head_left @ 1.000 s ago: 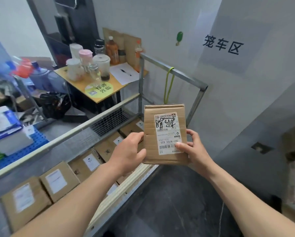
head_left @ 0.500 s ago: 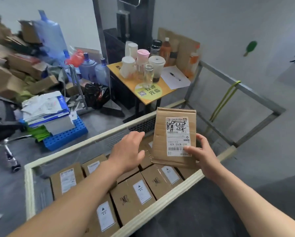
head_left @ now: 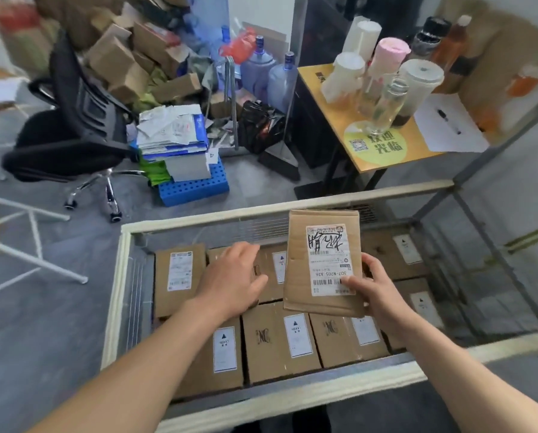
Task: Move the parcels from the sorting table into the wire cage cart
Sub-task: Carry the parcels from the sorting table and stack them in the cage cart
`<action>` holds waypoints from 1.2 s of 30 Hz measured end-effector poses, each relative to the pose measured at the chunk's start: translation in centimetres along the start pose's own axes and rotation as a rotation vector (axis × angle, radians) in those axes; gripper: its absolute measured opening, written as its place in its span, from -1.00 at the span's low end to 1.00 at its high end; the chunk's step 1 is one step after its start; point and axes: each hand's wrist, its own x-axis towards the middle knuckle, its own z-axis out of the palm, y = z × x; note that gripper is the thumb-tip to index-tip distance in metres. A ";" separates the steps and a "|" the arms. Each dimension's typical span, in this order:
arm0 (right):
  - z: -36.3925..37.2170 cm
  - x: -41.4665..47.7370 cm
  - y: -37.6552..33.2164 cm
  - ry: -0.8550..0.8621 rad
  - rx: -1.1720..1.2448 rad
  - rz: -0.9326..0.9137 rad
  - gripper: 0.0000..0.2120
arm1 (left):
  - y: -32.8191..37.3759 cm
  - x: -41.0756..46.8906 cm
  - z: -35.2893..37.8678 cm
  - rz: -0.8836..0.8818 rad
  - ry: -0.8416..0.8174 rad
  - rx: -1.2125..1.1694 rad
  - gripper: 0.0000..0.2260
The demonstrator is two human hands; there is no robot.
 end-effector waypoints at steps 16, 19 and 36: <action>5.1 20.2 13.2 -0.120 -0.176 0.246 -0.25 | -8.8 5.5 16.8 -0.348 -0.180 -0.078 -0.45; 5.8 24.3 14.9 -0.119 -0.187 0.255 -0.24 | -10.5 6.8 19.3 -0.364 -0.193 -0.089 -0.45; 9.4 32.5 20.0 -0.154 -0.290 0.276 -0.62 | -13.5 9.9 24.9 -0.408 -0.215 -0.146 -0.44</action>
